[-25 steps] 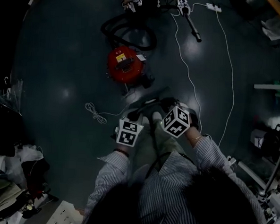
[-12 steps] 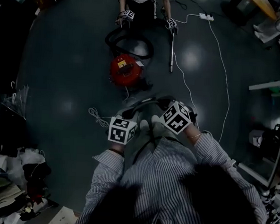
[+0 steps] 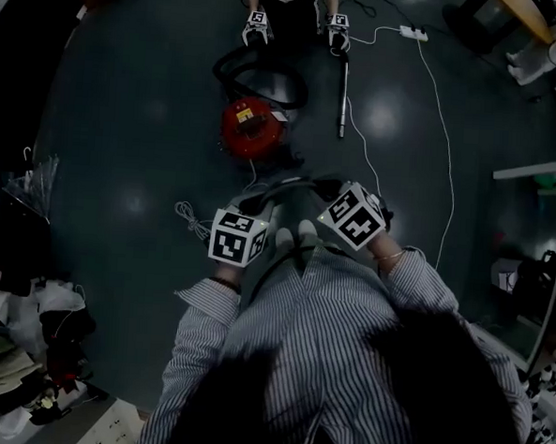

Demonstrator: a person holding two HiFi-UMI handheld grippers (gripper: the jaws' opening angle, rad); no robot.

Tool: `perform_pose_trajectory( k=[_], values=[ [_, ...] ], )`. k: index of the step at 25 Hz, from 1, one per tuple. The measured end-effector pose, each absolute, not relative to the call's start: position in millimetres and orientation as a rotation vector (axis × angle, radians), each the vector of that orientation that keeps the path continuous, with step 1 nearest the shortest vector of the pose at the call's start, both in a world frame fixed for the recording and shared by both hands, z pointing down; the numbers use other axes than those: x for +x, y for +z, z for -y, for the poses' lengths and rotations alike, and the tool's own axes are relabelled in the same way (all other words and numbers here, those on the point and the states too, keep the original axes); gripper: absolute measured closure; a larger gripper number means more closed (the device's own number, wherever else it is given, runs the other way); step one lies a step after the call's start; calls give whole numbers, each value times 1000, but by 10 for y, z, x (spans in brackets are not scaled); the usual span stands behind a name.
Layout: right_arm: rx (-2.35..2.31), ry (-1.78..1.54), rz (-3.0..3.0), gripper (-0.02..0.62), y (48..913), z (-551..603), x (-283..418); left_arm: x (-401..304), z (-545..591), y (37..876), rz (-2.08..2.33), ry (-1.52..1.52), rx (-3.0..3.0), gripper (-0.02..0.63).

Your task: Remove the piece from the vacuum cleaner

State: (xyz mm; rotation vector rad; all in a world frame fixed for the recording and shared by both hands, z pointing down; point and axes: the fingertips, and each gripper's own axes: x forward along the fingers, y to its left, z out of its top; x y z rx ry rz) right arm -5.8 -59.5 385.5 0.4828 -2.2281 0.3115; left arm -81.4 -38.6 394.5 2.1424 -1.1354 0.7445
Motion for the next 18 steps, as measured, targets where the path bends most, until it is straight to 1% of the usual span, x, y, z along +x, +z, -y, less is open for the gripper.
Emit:
perform_pose_trajectory(
  k=[18],
  values=[
    [501, 335, 2221, 577, 3843, 606, 14, -746, 419, 3940, 1099, 762, 2151, 584]
  ],
)
